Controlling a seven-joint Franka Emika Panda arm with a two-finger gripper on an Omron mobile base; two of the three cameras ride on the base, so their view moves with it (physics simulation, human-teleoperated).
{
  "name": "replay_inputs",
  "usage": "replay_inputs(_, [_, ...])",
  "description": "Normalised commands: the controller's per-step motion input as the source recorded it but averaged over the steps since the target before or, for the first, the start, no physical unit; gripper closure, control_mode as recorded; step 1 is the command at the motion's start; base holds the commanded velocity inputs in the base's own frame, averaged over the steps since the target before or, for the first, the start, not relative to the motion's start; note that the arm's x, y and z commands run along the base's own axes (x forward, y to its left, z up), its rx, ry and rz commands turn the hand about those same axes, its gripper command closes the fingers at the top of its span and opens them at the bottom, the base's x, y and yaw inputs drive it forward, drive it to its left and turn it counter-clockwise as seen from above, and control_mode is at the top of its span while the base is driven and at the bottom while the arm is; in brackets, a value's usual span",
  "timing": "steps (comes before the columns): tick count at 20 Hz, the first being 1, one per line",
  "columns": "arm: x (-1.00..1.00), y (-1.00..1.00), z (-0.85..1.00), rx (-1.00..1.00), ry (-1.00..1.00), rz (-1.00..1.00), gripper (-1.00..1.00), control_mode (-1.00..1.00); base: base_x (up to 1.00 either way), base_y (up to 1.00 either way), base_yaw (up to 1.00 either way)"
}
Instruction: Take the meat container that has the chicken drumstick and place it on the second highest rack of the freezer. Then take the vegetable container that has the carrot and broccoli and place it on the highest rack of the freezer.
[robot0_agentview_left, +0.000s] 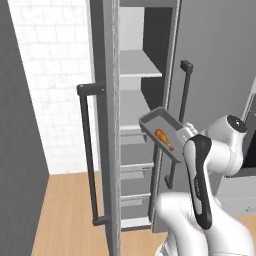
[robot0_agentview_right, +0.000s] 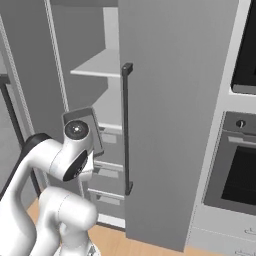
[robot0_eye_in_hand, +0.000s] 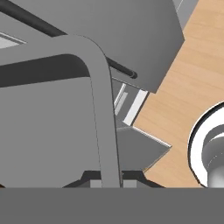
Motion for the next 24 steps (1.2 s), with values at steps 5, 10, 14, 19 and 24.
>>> replay_inputs(5, [0.00,0.00,0.00,0.00,0.00,0.00,1.00,1.00,0.37,0.00,0.06])
replay_inputs(10, [0.00,0.00,0.00,0.00,0.00,0.00,1.00,1.00,0.29,0.04,0.03])
replay_inputs(14, [0.00,0.00,0.00,0.00,0.00,0.00,1.00,1.00,0.35,0.02,0.02])
replay_inputs(19, [0.14,0.08,-0.03,0.00,0.00,0.01,1.00,-1.00,0.14,0.03,0.01])
replay_inputs(24, [0.32,0.34,-0.12,-0.01,0.00,0.00,1.00,-1.00,0.00,0.00,0.00])
